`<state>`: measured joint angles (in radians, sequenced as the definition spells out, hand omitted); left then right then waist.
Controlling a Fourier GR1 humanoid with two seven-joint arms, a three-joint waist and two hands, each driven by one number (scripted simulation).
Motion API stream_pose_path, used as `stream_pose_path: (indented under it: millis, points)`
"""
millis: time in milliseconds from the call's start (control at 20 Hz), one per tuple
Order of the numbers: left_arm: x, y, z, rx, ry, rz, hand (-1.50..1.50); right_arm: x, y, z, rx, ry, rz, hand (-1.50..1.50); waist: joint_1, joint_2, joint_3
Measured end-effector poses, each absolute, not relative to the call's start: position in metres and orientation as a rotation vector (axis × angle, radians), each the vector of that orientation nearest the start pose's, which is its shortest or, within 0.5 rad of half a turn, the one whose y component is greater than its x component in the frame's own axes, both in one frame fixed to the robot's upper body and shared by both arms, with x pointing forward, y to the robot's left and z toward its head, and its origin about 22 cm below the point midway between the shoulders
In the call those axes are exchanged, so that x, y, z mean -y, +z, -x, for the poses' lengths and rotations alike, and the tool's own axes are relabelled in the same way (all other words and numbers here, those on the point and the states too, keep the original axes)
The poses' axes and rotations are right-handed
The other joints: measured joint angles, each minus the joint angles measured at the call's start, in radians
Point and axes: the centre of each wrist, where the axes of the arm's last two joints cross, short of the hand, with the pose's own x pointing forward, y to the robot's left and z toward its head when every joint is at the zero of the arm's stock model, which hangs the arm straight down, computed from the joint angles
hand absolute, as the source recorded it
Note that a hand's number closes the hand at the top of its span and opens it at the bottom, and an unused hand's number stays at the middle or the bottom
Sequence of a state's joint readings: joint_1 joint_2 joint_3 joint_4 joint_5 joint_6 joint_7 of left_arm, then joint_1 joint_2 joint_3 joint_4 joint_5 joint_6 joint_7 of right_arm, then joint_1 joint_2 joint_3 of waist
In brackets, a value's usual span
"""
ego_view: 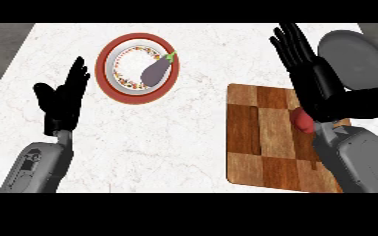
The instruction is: Pick the bell pepper from the cutting board and place it in the pan
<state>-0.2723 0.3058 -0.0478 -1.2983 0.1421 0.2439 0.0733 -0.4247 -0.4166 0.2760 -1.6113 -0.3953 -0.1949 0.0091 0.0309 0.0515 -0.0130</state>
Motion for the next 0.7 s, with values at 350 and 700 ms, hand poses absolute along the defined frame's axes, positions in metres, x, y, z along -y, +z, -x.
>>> stream_pose_path:
  millis: [350, 700]
  points:
    - [-0.273, 0.028, -0.303, 1.525, -0.150, -0.252, 0.00, 0.318, 0.070, -0.308, 1.479, -0.007, 0.464, 1.50, -0.071, -0.024, 0.002]
    - [-0.260, 0.030, -0.295, 1.514, -0.281, -0.161, 0.00, 0.390, 0.007, -0.262, 1.095, -0.119, 1.131, -1.50, -0.060, -0.043, 0.005]
